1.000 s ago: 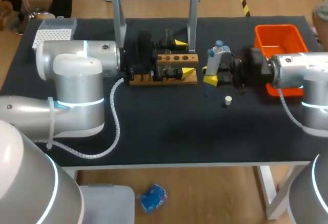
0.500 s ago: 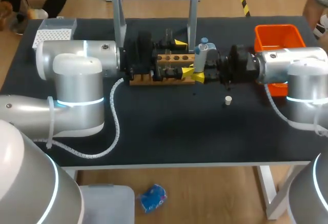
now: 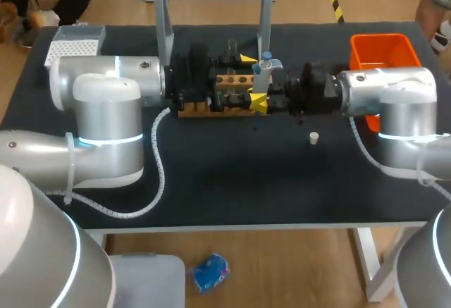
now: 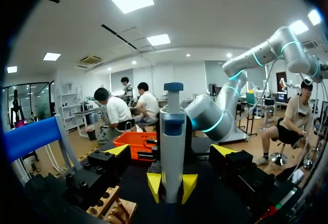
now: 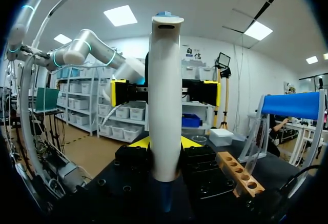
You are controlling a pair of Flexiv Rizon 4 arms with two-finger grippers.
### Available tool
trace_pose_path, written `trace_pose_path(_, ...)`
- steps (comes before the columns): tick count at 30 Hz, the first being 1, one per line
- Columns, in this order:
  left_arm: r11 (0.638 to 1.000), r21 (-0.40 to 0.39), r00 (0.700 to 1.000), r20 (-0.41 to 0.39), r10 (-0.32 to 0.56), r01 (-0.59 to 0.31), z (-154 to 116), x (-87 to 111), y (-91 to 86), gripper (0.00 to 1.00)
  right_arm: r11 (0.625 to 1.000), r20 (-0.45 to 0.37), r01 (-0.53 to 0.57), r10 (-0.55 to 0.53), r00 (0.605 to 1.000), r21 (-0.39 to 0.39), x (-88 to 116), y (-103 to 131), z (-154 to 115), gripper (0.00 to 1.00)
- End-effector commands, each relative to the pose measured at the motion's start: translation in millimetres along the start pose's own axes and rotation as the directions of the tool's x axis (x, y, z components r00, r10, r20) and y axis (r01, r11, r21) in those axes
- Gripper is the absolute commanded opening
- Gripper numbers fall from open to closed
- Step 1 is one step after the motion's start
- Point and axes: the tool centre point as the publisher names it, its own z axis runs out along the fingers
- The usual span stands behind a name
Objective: Invert the test tube, pick up the pipette, mount the tip to pipette, aspirate from beaker and dispense into the tube, eject the tip, return the pipette, and cap with the stopper.
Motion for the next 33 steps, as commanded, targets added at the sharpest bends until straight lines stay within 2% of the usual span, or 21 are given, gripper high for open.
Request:
trace_pose_path(1,1.0,0.001,1.0,0.007,0.002,-0.002,2,1.7,0.4,1.0,1.0,0.011,0.004,-0.004,1.0,0.001,0,0,1,0.0)
trace_pose_path(18,1.0,0.001,1.0,0.007,0.002,-0.002,2,1.7,0.4,1.0,1.0,0.019,0.007,-0.007,1.0,-0.004,-4,2,6,0.0)
trace_pose_path(20,1.0,0.001,1.0,0.007,0.002,-0.002,2,1.7,0.4,0.88,1.0,0.022,0.007,-0.007,1.0,-0.005,-5,3,7,0.0)
trace_pose_path(21,1.0,0.001,1.0,0.007,0.002,-0.002,2,1.7,0.4,0.73,1.0,0.023,0.008,-0.008,1.0,-0.007,-5,3,8,0.0)
trace_pose_path(22,1.0,0.001,1.0,0.007,0.002,-0.002,2,1.7,0.4,0.53,1.0,0.024,0.008,-0.008,1.0,-0.008,-6,4,9,0.0)
trace_pose_path(24,1.0,0.001,1.0,0.007,0.002,-0.002,2,1.7,0.4,0.4,1.0,0.025,0.01,-0.009,1.0,-0.009,-5,4,9,0.0)
trace_pose_path(26,1.0,0.001,1.0,0.007,0.002,-0.002,2,1.7,0.4,0.15,1.0,0.026,0.01,-0.01,1.0,-0.009,-5,3,10,0.0)
trace_pose_path(28,1.0,0.001,1.0,0.007,0.002,-0.002,2,1.7,0.4,0.0,1.0,0.026,0.008,-0.007,1.0,-0.009,-4,3,10,0.0)
trace_pose_path(33,1.0,0.001,1.0,0.007,0.002,-0.002,2,1.7,0.4,0.0,1.0,0.03,0.006,-0.006,1.0,-0.011,-4,3,10,0.0)
